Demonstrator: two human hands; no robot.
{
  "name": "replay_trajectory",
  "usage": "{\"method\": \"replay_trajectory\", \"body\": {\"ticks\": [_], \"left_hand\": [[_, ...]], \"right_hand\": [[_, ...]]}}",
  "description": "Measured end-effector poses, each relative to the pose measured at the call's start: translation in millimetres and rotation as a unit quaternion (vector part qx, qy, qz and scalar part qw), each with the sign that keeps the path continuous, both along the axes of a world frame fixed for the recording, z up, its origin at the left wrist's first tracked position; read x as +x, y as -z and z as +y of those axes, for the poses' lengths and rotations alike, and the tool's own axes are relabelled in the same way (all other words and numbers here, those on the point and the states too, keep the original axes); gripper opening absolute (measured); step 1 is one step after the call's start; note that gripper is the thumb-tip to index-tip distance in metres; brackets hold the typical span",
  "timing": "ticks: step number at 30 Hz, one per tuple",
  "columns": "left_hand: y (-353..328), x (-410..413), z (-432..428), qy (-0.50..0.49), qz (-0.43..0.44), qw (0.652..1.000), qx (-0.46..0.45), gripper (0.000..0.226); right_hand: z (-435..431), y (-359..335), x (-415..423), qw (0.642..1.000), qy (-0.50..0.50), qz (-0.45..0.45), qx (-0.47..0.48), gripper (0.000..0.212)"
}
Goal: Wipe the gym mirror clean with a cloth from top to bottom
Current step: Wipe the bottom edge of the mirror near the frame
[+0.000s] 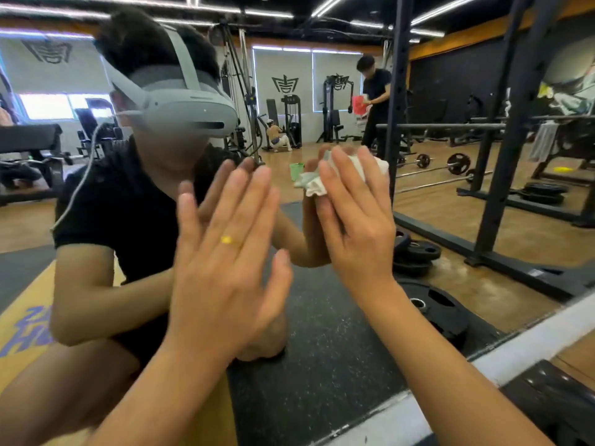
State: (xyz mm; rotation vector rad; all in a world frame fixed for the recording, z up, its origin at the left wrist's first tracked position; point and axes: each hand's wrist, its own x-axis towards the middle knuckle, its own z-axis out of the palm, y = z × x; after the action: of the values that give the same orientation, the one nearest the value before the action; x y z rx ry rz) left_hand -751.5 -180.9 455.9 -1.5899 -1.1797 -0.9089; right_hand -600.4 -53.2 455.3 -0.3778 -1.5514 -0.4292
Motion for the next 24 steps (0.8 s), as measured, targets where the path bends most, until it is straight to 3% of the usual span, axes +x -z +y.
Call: {"method": "replay_trajectory", "body": {"ticks": [4,8,10,15,17,22,24], "left_hand": [[-3.9,19.0,36.8,-0.07,0.031,0.997,-0.023,0.063],[4.1,18.1,46.1,-0.132,0.051,0.99,-0.006,0.064],[4.4,18.4,46.8,-0.137,0.058,0.989,0.0,0.066],[4.6,17.3,46.2,-0.143,0.065,0.988,0.011,0.066],[4.4,17.7,45.5,-0.142,0.066,0.987,0.016,0.065],[3.4,17.8,45.3,-0.141,0.068,0.987,0.026,0.064],[4.1,17.1,45.4,-0.141,0.067,0.987,0.028,0.064]], "right_hand": [[18.9,-8.1,21.2,1.0,0.02,-0.006,-0.001,0.037],[43.7,-19.7,47.2,0.99,0.036,0.118,-0.071,0.038],[36.3,-11.7,40.8,0.988,0.025,0.133,-0.08,0.037],[21.0,29.5,37.3,0.997,0.026,-0.077,0.02,0.037],[37.4,18.1,59.6,0.991,0.061,-0.11,0.055,0.033],[45.9,12.1,60.6,0.992,0.045,0.103,-0.064,0.033],[32.7,27.4,40.8,0.991,0.039,0.102,-0.072,0.034]]}}
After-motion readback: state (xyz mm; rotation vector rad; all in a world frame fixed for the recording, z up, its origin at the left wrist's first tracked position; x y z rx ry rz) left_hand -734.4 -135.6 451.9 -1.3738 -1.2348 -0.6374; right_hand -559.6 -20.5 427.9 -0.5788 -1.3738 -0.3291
